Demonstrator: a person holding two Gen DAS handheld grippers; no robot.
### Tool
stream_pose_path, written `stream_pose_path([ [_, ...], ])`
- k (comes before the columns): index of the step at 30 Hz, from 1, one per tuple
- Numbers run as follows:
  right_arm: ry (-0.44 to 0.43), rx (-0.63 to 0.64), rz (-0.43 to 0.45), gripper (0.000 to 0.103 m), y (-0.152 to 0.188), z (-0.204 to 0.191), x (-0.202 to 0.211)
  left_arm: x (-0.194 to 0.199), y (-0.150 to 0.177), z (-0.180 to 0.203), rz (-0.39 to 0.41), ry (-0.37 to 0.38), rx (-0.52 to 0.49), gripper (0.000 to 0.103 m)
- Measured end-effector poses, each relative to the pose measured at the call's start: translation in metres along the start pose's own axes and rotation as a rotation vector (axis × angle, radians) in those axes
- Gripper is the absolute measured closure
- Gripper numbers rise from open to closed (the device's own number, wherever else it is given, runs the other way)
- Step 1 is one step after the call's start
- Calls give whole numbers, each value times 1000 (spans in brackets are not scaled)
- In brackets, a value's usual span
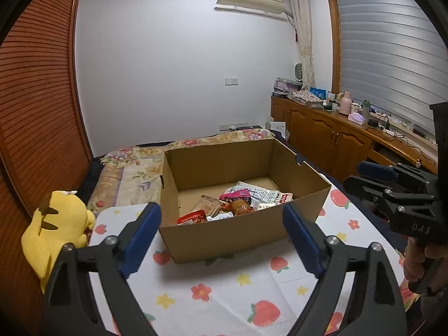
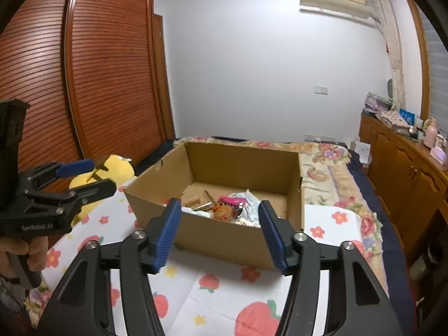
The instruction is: Organize snacks
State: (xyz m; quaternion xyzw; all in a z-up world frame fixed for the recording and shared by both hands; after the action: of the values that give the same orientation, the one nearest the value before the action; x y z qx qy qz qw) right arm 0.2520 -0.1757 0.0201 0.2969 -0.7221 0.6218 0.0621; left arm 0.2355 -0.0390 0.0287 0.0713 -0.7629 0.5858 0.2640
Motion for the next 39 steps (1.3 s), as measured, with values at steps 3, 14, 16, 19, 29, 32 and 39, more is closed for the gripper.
stream_pose_path([
  [3, 14, -1, 10, 38, -1, -2, 12, 12, 0, 2, -1, -17, -3, 8],
  [14, 85, -14, 75, 0, -2, -1, 46, 36, 3, 5, 0, -95, -1, 0],
  [16, 93, -10, 73, 0, 0, -3, 48, 41, 6, 4, 8, -116, 6, 0],
  [19, 108, -6, 74, 0, 3, -3, 52, 51, 11, 3, 10, -144, 19, 0],
  [29, 137, -31, 103, 0, 17, -4, 77, 77, 36, 12, 29, -163, 55, 0],
  [32, 153, -32, 130, 0, 24, -4, 89, 83, 45, 14, 25, -167, 63, 0],
  [39, 176, -40, 159, 0, 36, -4, 107, 93, 55, 21, 29, -192, 51, 0],
])
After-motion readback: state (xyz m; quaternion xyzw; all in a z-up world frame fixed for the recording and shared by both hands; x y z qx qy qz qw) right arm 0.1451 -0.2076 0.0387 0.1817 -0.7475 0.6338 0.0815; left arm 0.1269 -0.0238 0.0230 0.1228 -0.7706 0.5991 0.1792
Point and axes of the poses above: each gripper's, at about its wrist camera, not at the fingertips, and x roughly against the way its jaws point, z to its right, y to its underside, the point moved 8 cm from there along -x, roughly the way its jaws point, and after that the axes turned 11 degrees about -x, right-handed, at the moved point
